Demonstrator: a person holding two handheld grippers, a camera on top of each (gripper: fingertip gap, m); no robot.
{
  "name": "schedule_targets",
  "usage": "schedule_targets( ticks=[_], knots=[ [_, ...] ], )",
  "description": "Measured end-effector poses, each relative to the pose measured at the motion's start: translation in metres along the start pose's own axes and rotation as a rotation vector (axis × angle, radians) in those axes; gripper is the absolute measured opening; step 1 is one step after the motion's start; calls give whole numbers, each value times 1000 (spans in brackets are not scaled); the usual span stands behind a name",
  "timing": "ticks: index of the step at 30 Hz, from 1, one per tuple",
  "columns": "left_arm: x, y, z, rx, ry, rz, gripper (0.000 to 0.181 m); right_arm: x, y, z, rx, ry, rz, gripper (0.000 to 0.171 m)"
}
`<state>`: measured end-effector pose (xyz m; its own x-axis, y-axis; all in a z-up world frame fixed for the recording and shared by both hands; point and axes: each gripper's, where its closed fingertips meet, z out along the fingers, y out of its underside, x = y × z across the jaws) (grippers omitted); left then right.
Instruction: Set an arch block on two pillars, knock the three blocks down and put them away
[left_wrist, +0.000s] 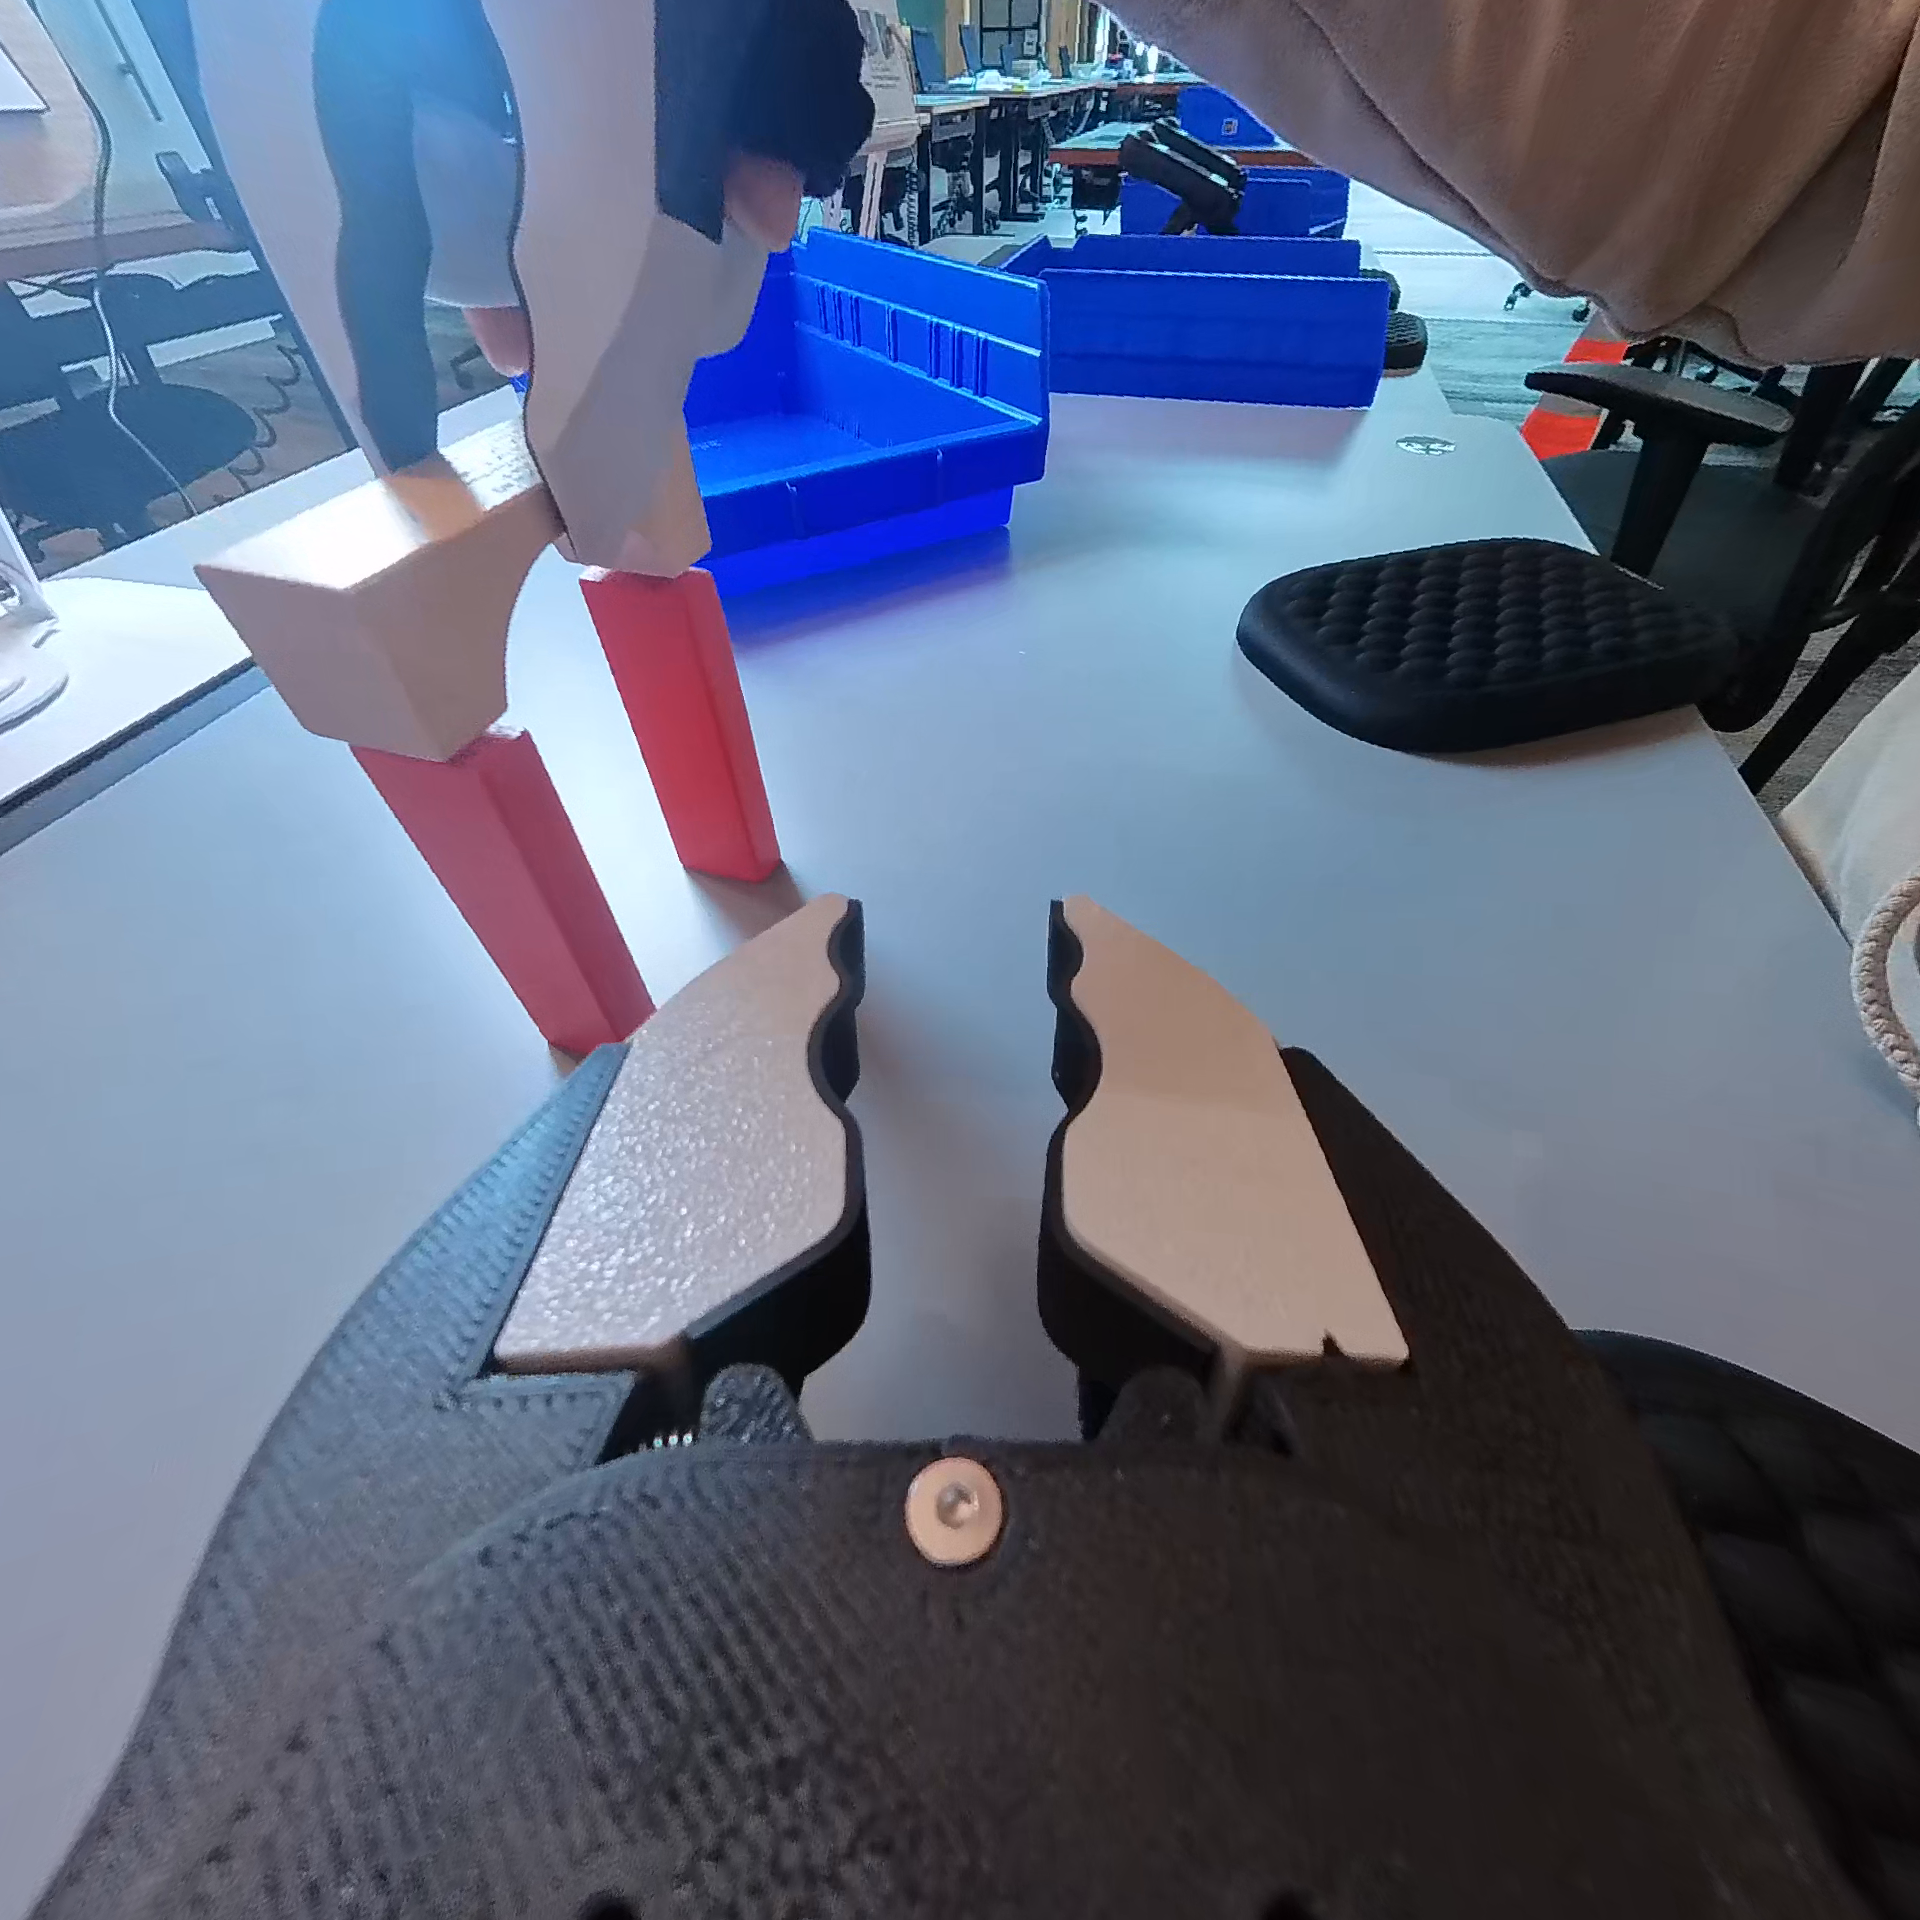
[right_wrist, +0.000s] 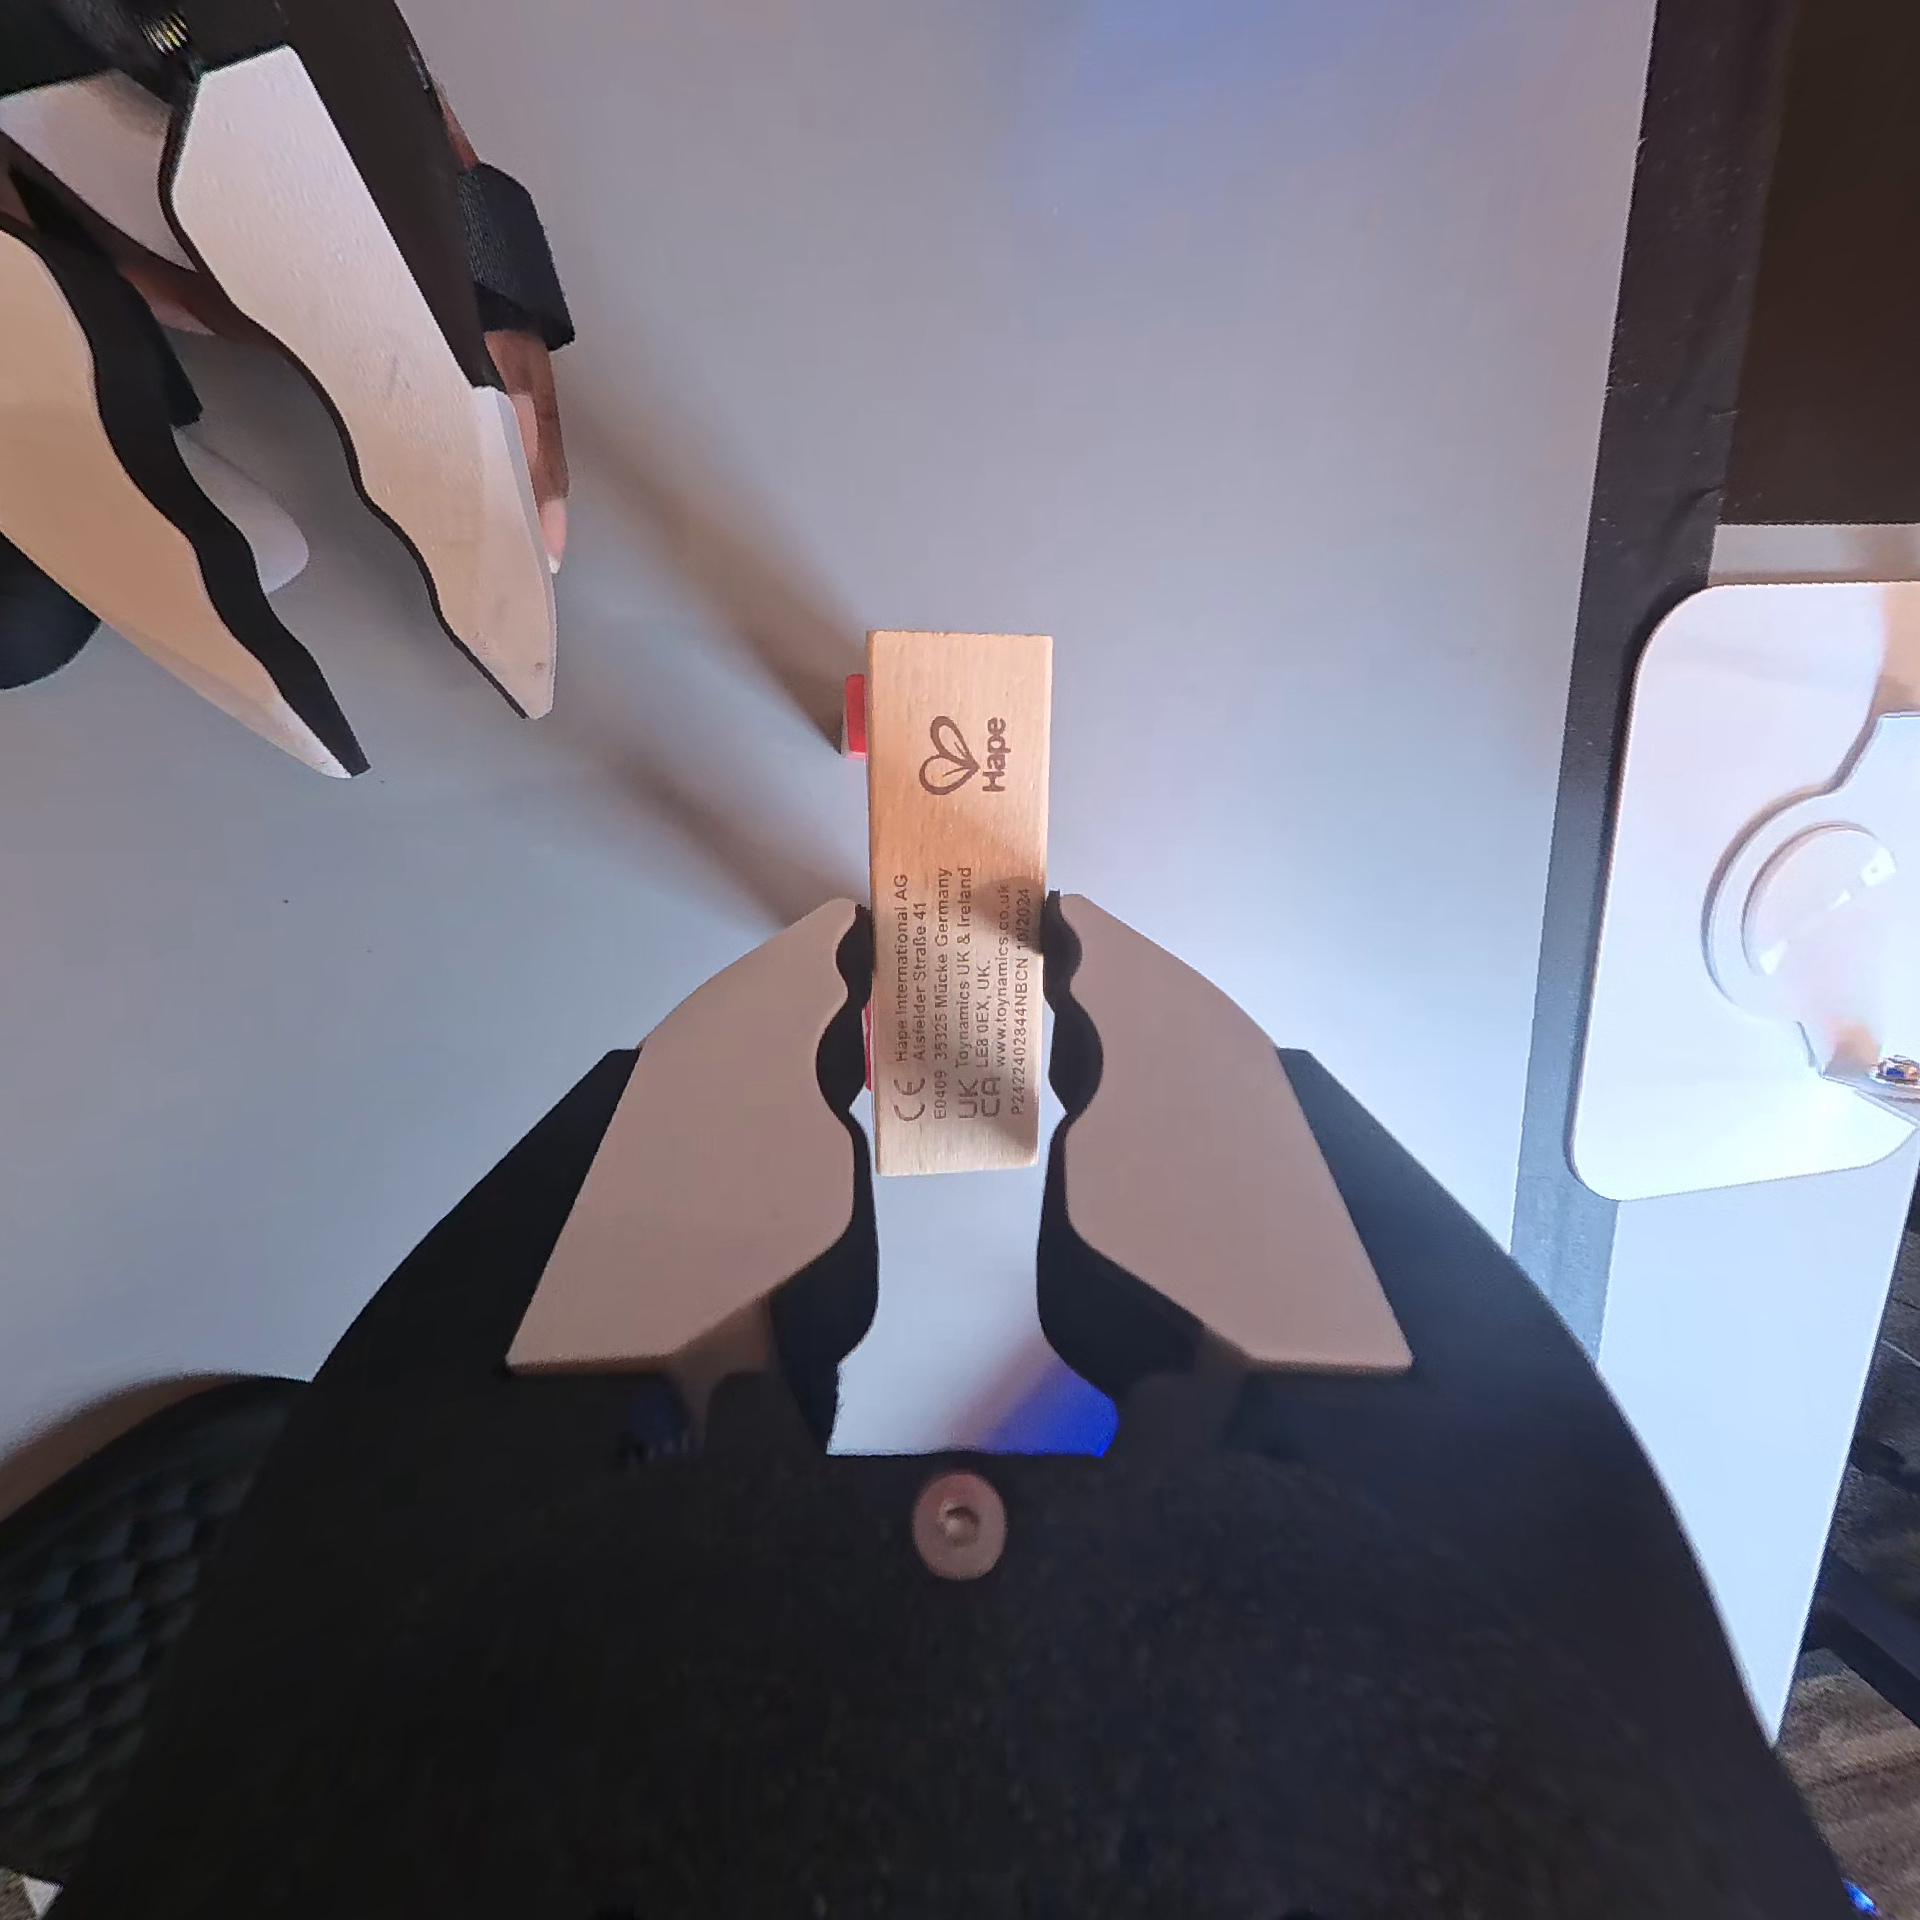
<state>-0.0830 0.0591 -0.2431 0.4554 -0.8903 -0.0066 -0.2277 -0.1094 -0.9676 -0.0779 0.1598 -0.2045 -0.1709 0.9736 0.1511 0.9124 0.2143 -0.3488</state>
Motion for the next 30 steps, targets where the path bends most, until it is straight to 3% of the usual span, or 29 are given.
schedule_targets(
  ticks=[16,23,30],
  knots=[
    [1,4,2,-14,10,-3,34,0,1,2,6,-15,-17,32],
    [1,4,2,-15,9,-2,34,1,-3,-3,45,-17,-16,43],
    [-1,3,1,-10,1,0,34,3,-15,-28,197,49,4,49]
  ],
)
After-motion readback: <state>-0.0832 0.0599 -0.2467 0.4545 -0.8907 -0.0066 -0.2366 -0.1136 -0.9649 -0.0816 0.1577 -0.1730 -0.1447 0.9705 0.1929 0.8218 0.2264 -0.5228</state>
